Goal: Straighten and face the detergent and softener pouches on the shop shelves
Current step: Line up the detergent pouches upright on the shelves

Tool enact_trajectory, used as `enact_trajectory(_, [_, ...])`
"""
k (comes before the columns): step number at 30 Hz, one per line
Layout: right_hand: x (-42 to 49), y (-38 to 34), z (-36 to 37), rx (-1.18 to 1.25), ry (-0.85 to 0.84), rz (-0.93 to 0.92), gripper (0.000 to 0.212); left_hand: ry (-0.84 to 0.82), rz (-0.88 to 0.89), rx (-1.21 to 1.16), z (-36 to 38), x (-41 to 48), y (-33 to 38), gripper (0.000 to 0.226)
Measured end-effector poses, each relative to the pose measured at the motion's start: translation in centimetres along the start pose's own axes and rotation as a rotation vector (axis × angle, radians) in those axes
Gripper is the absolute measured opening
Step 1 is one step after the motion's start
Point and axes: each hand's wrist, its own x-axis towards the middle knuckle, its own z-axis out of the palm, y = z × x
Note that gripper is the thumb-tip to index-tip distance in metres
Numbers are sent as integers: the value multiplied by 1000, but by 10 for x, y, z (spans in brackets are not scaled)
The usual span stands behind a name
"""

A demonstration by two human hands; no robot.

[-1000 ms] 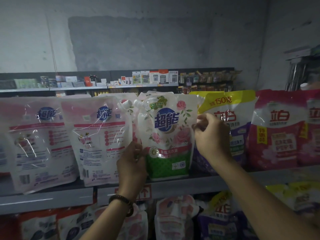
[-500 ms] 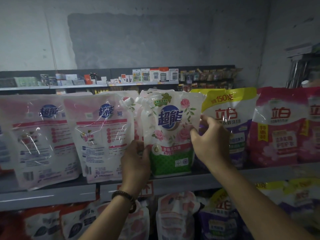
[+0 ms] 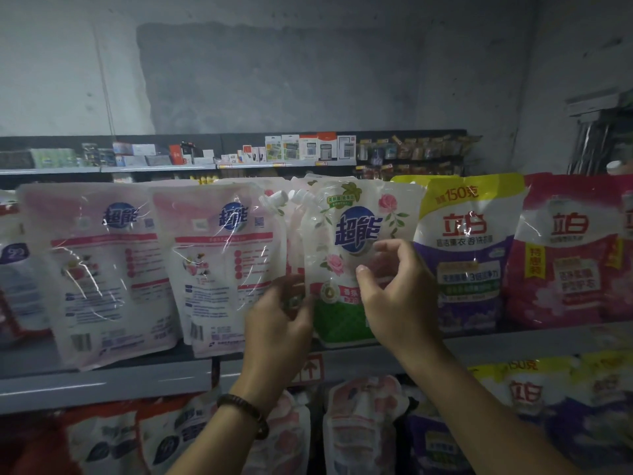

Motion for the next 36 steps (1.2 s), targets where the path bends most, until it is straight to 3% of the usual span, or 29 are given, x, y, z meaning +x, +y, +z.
enact_trajectory(3, [-13,-15,14,50,-61,3,19,33,41,38,-17,-2,-4,20])
enact_trajectory(11, [-48,-53,68,107,-168,40,18,59,78,36,-86,-2,-17,25])
enact_trajectory(20, [-62,-63,99,120,-249,82,31,218,104,96,-128,17,-36,28])
enact_trajectory(25, [-59,-65,106,127,-282,95,38,274,72,176,-137,25,-42,53])
enact_trajectory(28, [-58,-61,108,144,-296,94,39,192,7,175,-140,33,-46,72])
enact_trajectory(31, [-58,-58,109,147,-307,90,43,111,-44,74,-141,40,-48,62])
enact_trajectory(36, [-59,-53,109,149,-302,35,49,104,-127,48,-138,45,-49,21])
